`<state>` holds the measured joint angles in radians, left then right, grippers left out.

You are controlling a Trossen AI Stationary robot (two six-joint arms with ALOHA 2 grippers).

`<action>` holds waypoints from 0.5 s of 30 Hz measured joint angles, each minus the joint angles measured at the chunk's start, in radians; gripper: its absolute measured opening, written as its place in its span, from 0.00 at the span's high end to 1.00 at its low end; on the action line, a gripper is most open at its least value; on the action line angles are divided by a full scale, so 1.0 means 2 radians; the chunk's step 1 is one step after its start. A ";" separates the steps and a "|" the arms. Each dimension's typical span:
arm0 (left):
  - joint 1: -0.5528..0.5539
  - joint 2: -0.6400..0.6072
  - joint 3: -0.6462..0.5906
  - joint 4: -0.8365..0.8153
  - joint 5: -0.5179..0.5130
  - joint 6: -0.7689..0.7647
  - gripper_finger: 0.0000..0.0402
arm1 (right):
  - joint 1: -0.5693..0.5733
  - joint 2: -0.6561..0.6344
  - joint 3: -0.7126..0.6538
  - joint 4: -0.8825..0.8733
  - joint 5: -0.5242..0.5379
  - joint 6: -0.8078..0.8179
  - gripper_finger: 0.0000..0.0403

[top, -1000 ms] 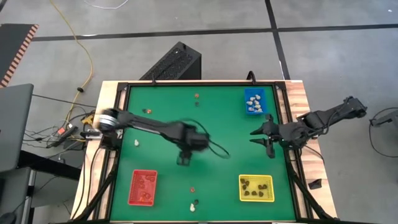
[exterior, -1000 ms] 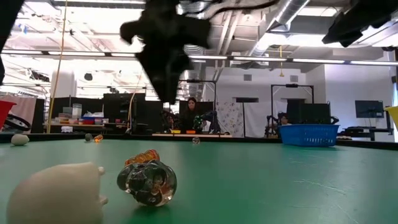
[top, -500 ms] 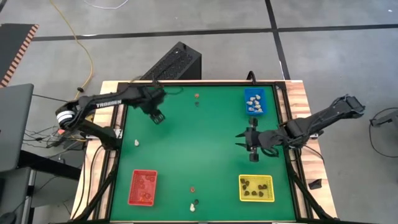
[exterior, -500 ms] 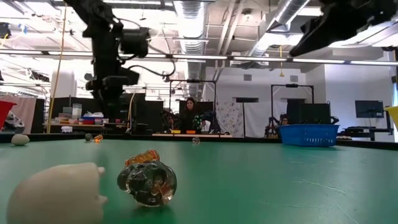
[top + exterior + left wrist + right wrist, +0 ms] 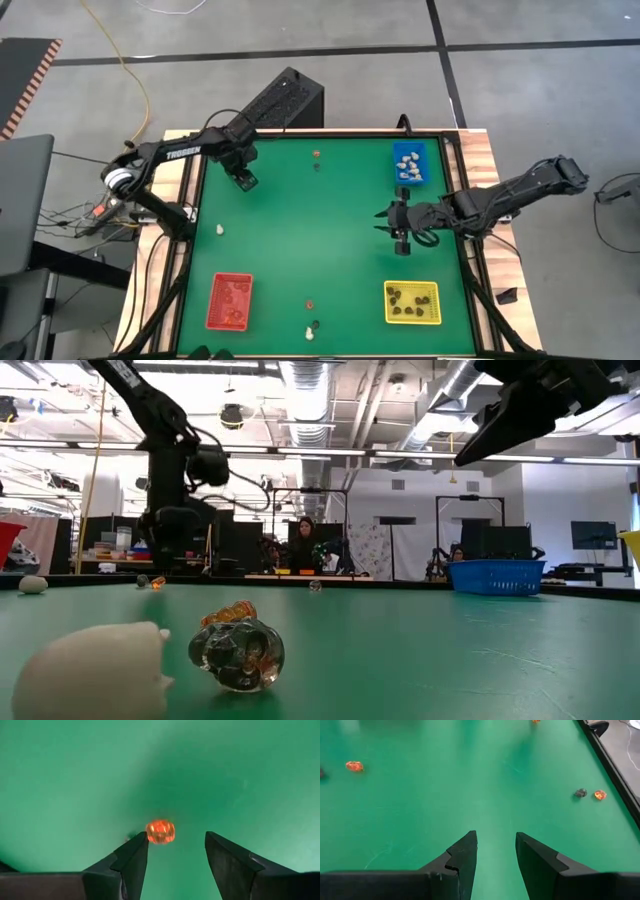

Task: Sort Halloween decoration
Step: Put the orange pumpkin toy into the red bin

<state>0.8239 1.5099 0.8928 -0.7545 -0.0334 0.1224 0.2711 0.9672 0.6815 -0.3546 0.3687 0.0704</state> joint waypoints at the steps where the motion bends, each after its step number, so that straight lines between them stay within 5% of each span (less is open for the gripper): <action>1: 0.001 0.008 0.000 -0.001 0.001 0.002 0.54 | 0.000 0.000 0.000 -0.001 -0.001 0.000 0.59; 15: 0.006 0.052 0.000 0.012 -0.017 0.011 0.54 | 0.000 0.000 0.000 -0.002 -0.004 0.000 0.59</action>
<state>0.8352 1.6142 0.8928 -0.7296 -0.0666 0.1452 0.2718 0.9672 0.6811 -0.3584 0.3614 0.0704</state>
